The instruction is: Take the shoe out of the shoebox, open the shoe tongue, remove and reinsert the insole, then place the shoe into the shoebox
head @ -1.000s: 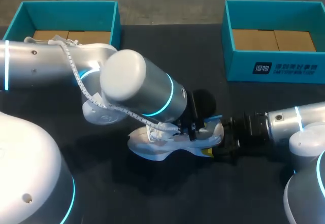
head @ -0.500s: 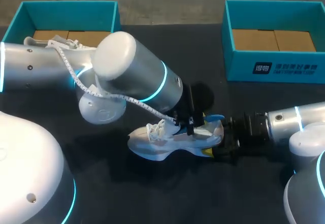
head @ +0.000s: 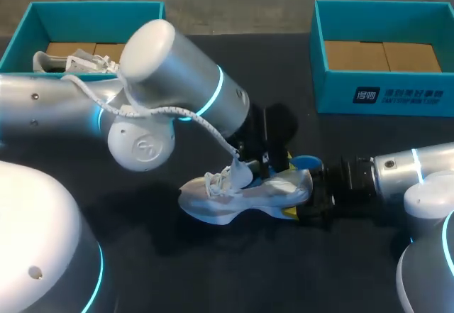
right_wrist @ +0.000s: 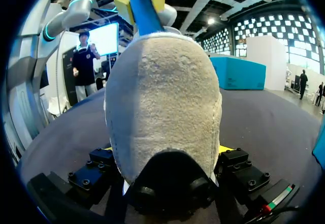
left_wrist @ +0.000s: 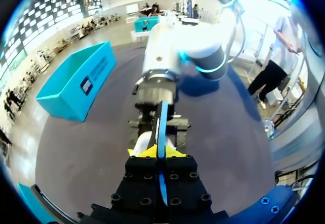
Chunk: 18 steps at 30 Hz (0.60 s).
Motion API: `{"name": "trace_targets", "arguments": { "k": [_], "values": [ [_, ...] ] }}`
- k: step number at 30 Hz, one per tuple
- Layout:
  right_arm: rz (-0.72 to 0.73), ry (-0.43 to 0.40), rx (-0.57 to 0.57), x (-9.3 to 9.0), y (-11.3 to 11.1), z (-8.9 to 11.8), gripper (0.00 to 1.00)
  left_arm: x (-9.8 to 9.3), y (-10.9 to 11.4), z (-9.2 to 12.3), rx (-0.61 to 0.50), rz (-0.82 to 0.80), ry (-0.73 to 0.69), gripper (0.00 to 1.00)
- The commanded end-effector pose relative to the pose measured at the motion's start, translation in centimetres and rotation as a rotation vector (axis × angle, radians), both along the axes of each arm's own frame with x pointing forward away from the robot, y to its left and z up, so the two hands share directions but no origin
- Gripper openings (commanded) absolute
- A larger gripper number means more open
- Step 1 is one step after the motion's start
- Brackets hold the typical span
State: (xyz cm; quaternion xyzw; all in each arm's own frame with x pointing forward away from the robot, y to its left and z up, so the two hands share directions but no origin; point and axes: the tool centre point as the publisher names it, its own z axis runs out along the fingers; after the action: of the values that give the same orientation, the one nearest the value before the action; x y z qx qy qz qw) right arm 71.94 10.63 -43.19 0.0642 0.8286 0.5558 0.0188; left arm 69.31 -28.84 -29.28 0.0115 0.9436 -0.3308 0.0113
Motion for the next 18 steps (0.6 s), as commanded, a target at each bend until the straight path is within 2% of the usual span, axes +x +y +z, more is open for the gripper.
{"name": "trace_targets", "arguments": {
  "k": [1, 11, 18],
  "values": [
    [0.000, 0.001, -0.005, -0.1, 0.2, -0.1, 0.00, -0.8, 0.3, 1.2, -0.040, -0.047, 0.039, 0.00],
    [0.000, 0.001, -0.005, -0.1, 0.2, -0.1, 0.00, -3.5, -0.6, 6.3, -0.143, -0.135, 0.062, 0.00],
    [0.000, 0.001, -0.005, -0.1, 0.2, -0.1, 0.00, -3.9, -0.3, 10.1, -0.200, -0.215, 0.152, 0.00]
  ]
}}
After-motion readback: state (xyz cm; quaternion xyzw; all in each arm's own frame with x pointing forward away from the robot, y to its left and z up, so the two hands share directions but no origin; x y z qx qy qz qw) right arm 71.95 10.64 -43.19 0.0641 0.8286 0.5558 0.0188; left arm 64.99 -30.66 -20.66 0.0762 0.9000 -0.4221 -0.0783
